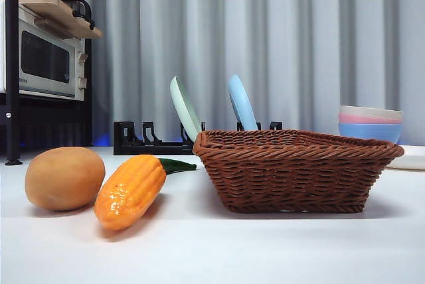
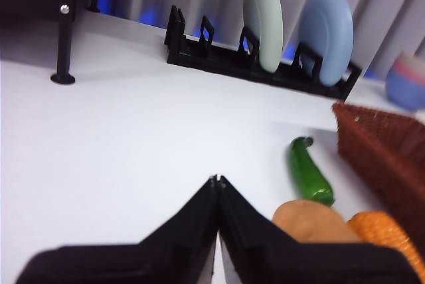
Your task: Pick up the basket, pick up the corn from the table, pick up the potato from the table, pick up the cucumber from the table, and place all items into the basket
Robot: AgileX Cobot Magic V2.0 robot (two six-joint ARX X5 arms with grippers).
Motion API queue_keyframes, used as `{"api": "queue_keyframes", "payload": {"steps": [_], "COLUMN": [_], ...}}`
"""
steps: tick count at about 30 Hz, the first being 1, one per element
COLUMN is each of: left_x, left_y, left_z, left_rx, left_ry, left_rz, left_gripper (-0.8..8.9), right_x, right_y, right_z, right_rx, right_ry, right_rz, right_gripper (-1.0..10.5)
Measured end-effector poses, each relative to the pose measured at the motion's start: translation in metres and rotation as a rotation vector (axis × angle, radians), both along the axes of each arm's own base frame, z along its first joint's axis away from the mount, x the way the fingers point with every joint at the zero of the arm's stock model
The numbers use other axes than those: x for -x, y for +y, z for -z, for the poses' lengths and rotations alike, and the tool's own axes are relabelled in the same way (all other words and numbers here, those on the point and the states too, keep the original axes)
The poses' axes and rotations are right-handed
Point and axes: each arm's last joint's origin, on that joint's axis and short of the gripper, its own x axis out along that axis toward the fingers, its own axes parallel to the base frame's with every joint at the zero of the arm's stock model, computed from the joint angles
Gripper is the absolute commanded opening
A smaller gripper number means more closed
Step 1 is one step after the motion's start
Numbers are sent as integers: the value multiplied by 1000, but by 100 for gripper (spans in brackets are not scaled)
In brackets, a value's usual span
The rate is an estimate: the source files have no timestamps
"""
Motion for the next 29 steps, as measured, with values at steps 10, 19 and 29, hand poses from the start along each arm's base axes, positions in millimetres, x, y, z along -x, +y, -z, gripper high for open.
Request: {"api": "queue_keyframes", "payload": {"steps": [10, 19, 29], "left_x": [3, 8, -9], "left_y": [0, 0, -4], "left_z": [-15, -80, -151], "left_rx": [81, 73, -20], "left_ry": [-17, -88, -21], "left_rz": [-3, 3, 151], "left_gripper": [-6, -6, -6], "right_x": [1, -7, -51], "right_y": [0, 0, 1], "right_z": [-13, -80, -152], "right_rx": [-60, 91, 258], "right_ry": [3, -50, 101], "right_rz": [6, -16, -154], "right_gripper": [-10, -9, -7]}}
